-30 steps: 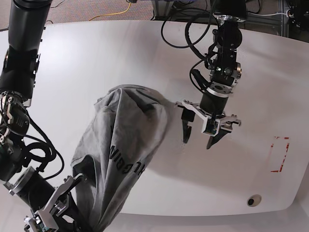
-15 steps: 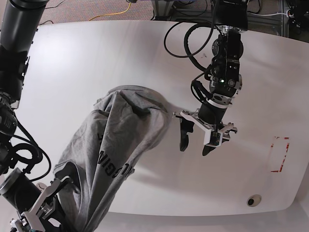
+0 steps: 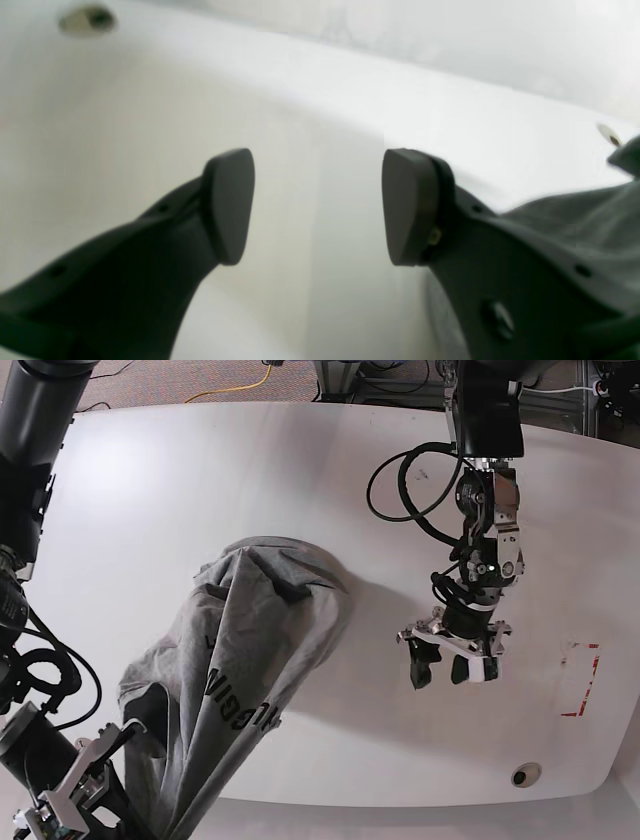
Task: Layout the t-shirt on the table in an organized manner, then fold the t-shirt properly
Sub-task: 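Grasp another edge of the hanging shirt with the left gripper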
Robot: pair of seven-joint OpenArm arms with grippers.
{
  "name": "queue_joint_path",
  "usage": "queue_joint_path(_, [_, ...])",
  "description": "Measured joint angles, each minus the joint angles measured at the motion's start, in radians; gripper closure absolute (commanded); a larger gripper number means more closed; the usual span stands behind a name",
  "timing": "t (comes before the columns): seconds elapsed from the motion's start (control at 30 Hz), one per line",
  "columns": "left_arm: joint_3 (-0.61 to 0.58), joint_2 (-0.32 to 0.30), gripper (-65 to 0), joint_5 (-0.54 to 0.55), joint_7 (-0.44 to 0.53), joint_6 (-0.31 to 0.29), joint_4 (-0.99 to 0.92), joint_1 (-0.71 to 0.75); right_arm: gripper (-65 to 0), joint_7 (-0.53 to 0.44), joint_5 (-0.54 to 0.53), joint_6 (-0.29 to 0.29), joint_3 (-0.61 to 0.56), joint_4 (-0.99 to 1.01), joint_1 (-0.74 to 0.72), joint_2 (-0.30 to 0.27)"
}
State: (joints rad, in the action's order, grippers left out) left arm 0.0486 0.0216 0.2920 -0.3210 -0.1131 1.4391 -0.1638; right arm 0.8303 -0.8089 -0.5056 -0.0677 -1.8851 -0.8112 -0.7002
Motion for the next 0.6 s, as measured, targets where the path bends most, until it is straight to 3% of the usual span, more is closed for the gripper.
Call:
queue_joint_path(0.13, [-0.010,0.009,-38.3,0.055,-0.007,-0.019,-0.067,0.000,0.0,0.002,0.000,0.000,0.000,0.000,0.003,-0.002])
queue_joint_path(0.37, [-0.025,0.003,-38.3,0.140,-0.008,-0.160,-0.154,-0.012,0.0,0.024,0.000,0.000,0.000,0.000,0.005,-0.001])
queue_joint_path(0.6, [-0.029,0.005,-38.3,0.233,-0.002,-0.198,-0.269,-0.061,0.0,0.031,0.000,0.000,0.002,-0.001,0.029,-0.002])
